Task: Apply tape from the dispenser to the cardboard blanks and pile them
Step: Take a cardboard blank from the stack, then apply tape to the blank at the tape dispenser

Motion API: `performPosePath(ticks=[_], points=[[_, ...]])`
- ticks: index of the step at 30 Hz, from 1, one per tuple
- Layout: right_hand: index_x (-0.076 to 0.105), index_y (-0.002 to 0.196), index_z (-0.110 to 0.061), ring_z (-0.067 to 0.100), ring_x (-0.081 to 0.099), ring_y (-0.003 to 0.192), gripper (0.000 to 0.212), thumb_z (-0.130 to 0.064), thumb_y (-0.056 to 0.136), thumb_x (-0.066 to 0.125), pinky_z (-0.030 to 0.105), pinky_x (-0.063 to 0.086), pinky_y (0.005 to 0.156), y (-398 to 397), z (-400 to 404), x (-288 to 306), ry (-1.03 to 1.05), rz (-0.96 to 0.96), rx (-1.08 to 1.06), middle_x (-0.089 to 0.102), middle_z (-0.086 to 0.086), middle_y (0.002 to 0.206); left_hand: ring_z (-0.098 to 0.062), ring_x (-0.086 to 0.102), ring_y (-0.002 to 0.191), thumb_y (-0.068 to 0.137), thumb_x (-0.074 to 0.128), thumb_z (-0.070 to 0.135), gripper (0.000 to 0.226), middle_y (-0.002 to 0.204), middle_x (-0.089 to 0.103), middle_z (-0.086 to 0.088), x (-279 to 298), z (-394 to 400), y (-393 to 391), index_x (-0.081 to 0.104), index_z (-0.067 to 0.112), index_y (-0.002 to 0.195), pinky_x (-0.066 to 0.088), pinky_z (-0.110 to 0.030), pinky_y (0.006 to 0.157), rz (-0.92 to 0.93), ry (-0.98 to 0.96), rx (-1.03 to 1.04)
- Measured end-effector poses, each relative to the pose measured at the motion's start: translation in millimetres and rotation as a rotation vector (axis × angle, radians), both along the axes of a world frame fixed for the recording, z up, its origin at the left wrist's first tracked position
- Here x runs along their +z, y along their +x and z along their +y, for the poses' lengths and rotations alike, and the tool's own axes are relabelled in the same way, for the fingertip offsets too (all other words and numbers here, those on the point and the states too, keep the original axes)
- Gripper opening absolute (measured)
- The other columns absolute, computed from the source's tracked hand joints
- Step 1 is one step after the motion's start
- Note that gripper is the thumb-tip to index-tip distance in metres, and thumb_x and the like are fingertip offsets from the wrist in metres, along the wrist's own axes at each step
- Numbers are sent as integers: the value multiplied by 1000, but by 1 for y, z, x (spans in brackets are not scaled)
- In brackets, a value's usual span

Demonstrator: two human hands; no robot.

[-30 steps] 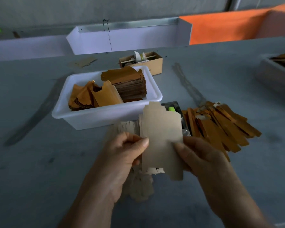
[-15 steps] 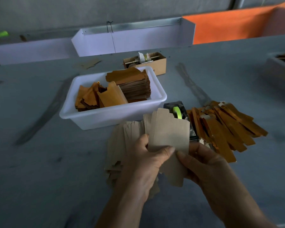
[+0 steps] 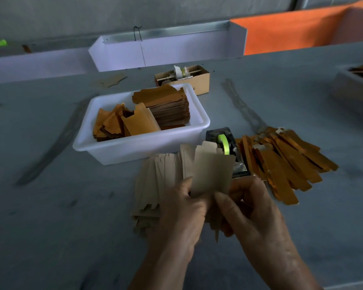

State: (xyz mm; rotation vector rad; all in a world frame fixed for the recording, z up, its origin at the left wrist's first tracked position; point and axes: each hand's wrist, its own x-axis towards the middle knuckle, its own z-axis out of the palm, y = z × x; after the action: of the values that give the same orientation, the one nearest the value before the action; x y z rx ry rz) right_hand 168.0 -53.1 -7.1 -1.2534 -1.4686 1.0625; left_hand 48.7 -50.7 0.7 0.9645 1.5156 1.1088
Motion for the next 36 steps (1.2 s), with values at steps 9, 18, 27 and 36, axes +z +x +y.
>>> performPosePath(ticks=[9, 18, 27, 36], points=[[59, 92, -22, 12, 69, 66, 21, -40, 82, 53, 24, 54, 58, 5, 6, 0, -89, 36, 75, 71, -2, 75, -10, 64, 64, 89, 60, 40, 25, 69, 67, -3, 11, -6, -6, 68, 20, 76, 49, -20, 58, 66, 55, -205], [67, 94, -16, 19, 69, 83, 40, -43, 65, 66, 40, 55, 80, 14, 12, 1, -306, 213, 30, 72, 4, 85, -8, 69, 80, 91, 62, 30, 10, 85, 74, 5, 8, -8, -11, 72, 32, 90, 52, -27, 71, 79, -15, -321], [68, 96, -13, 27, 68, 85, 13, -13, 87, 60, 46, 54, 85, 9, 16, 0, -421, 316, -15, 72, 10, 84, 5, 61, 65, 84, 68, 35, 8, 72, 68, 12, 6, -9, -4, 68, 28, 86, 41, -12, 57, 240, 60, -98], [67, 92, -22, 21, 69, 85, 11, -15, 84, 63, 38, 55, 78, 6, 15, 1, -379, 288, -107, 72, 5, 88, -4, 60, 75, 85, 68, 26, 13, 85, 61, 11, 3, -14, 17, 68, 30, 97, 44, -11, 57, 718, 317, 37]])
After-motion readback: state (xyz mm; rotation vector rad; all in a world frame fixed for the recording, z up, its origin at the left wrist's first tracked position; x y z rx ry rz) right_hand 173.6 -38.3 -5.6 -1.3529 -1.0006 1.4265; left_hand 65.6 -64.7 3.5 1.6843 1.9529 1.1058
